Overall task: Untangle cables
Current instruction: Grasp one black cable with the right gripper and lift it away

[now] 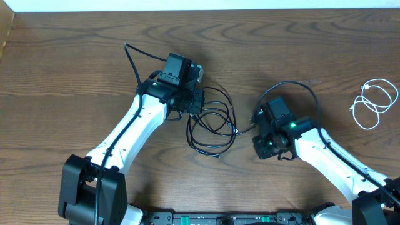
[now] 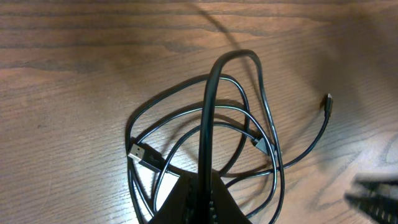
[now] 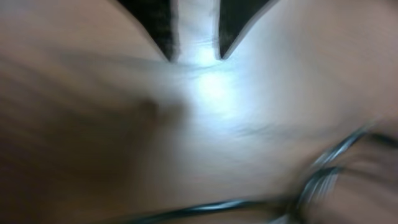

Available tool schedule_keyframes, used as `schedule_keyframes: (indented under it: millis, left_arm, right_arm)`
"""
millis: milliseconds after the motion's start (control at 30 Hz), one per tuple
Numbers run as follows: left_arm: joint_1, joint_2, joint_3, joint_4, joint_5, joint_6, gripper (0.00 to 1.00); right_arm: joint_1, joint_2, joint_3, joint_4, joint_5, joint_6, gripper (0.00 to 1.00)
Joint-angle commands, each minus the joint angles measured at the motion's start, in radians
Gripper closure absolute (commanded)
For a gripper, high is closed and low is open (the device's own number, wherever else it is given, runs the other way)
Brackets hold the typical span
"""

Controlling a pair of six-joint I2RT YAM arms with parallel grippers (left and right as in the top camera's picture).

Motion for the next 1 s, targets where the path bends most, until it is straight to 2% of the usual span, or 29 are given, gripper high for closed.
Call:
schedule_keyframes:
  millis: [0,67,133,233,300,367,667,800,833,933,967]
  left_arm:
    - [0.004,-0.026,0.008,-0.005,-0.002,-0.021,0.93]
    - [0.004,-0.032,0.008,-0.01,0.031,-0.02,0.92]
    - [0.004,-0.045,0.008,-0.004,0.14,-0.014,0.93]
    - [0.004,-0.078,0.012,0.037,0.37,0.034,0.93]
    - [0.004,-0.111,0.012,0.081,0.458,0.033,0.92]
    - [0.004,-0.154,0.012,0.119,0.493,0.033,0.93]
    - [0.004,-0.314,0.012,0.141,0.466,0.033,0.92]
    - [0.004,-0.36,0.012,0.141,0.467,0.029,0.93]
    - [0.004,-0.369,0.012,0.141,0.467,0.029,0.92]
    - [0.004,-0.388,0.012,0.141,0.466,0.029,0.93]
    - [0.004,-0.392,0.012,0.141,0.466,0.029,0.93]
  right_arm:
    - [-0.032,-0.004,-0.004,0.027,0.295,0.314,0.69]
    - [-0.047,-0.004,-0.004,0.108,0.221,0.312,0.69]
    - [-0.049,-0.004,-0.004,0.224,0.034,0.2,0.68]
    - [-0.04,-0.004,-0.004,0.375,-0.316,-0.021,0.58]
    - [-0.033,-0.004,-0.004,0.443,-0.453,-0.076,0.5]
    - [-0.027,-0.004,-0.004,0.507,-0.445,-0.075,0.43]
    - [-0.027,-0.004,-0.004,0.679,-0.274,-0.071,0.33]
    - [-0.027,-0.004,-0.004,0.74,-0.273,-0.038,0.36]
    - [-0.027,-0.004,-0.004,0.747,-0.273,-0.028,0.41]
    - [-0.027,-0.004,-0.004,0.749,-0.273,-0.017,0.69]
    - [-0.027,-0.004,-0.004,0.741,-0.273,-0.018,0.75]
